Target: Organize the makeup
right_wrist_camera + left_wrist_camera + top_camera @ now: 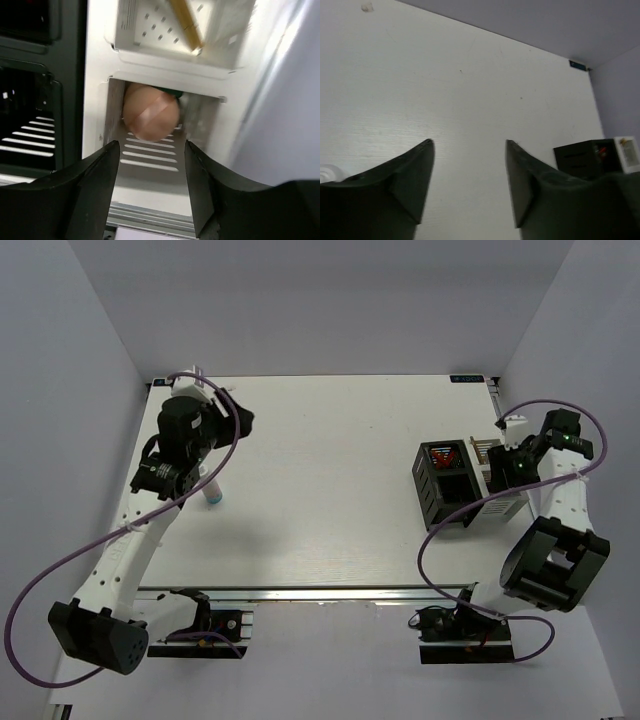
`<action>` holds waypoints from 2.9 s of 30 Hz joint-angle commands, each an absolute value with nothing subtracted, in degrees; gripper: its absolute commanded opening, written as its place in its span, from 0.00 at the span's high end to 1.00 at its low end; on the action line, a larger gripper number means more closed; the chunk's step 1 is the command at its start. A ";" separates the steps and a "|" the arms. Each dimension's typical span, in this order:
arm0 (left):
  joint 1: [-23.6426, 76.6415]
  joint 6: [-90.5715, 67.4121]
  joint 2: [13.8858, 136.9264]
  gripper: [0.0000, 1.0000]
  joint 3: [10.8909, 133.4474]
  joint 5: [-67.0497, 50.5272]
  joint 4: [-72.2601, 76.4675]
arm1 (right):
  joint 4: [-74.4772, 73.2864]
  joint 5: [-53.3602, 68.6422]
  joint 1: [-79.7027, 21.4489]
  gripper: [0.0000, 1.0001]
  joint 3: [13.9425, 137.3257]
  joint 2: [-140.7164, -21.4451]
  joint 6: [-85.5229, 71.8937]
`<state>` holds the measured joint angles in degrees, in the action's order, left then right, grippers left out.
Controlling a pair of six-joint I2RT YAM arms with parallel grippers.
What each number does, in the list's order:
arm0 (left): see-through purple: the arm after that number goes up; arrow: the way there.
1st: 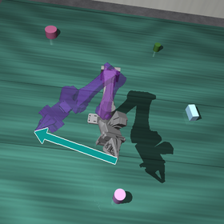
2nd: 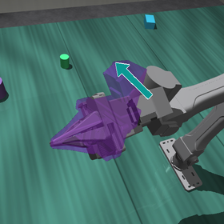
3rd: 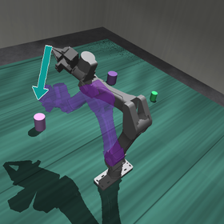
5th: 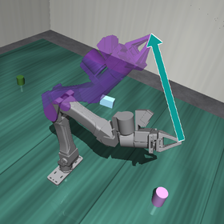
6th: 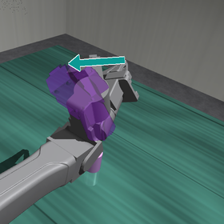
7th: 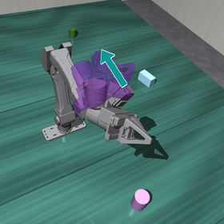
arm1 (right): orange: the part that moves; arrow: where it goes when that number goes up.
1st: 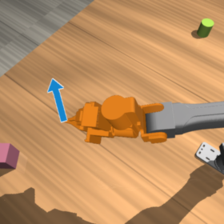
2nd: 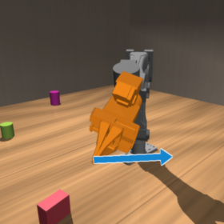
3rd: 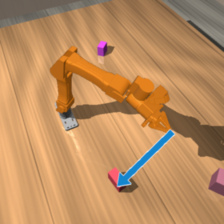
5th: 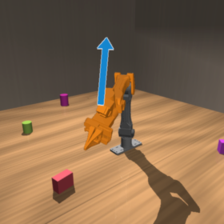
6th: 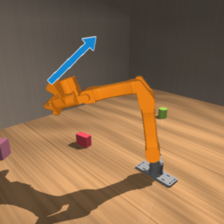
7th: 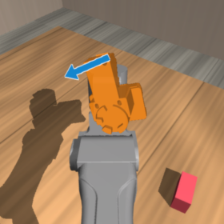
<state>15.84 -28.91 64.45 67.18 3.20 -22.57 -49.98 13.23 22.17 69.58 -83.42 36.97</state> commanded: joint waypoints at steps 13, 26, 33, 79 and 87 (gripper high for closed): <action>13.62 -25.93 66.18 0.34 83.05 4.30 -29.97 | -38.84 56.61 -10.51 0.38 64.02 -70.22 57.63; 13.10 -28.56 59.15 0.25 87.10 10.90 -37.53 | 6.99 15.70 -50.53 0.11 94.20 -117.39 3.09; 13.01 -30.41 57.31 0.25 86.31 11.42 -38.84 | 15.55 31.98 -52.56 0.11 96.50 -124.36 6.50; 13.10 -34.01 55.37 0.24 82.37 10.64 -35.27 | 26.75 46.79 -51.43 1.00 98.10 -118.88 7.64; 13.10 -34.63 55.46 0.25 72.87 5.02 -22.52 | -5.91 53.71 -32.89 1.00 83.77 -88.99 21.61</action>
<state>13.30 -33.98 54.65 75.85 8.73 -29.28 7.33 48.49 -37.15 85.67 -99.70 14.70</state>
